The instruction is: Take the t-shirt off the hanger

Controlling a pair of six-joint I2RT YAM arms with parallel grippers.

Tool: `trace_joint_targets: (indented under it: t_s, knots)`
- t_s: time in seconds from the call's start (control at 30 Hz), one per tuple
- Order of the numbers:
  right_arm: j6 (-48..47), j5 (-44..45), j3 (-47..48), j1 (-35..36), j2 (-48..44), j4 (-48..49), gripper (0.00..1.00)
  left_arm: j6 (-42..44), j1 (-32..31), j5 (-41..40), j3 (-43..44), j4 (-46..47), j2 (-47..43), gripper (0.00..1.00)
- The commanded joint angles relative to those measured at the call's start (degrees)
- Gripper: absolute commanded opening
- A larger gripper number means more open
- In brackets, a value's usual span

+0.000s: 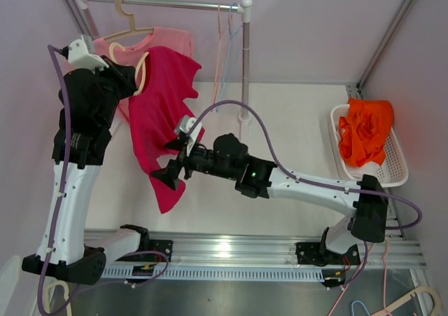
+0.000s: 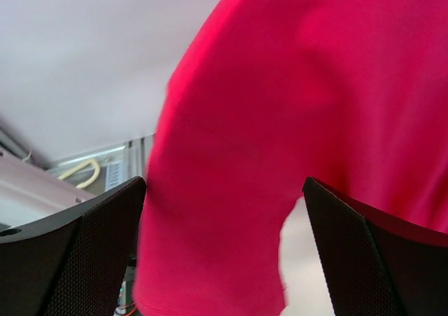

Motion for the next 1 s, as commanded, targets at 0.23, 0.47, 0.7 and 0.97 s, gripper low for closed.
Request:
trace_joint_targets:
  t_s: [0.23,0.47,0.7,0.97]
  knots:
    - [2.0,-0.1,1.7,6.2,5.6,6.6,0.66,-1.7,-0.4,-0.1,-1.4,4.3,-1.7,0.01]
    - [-1.7,7.9,-5.1,17.1,0.0,6.5,0.0,-1.6,-0.4,0.4,-1.7,4.0,0.1,0.01]
    - [8.6,15.9,-13.3,26.5,4.6,6.8,0.0,-2.5,-0.4,1.7,-1.4,3.3,1.2,0.01]
    - [15.2,26.0,-21.7,14.4,6.1,10.1,0.0,0.7,-0.4,13.4,8.5,-13.1,-7.3,0.0]
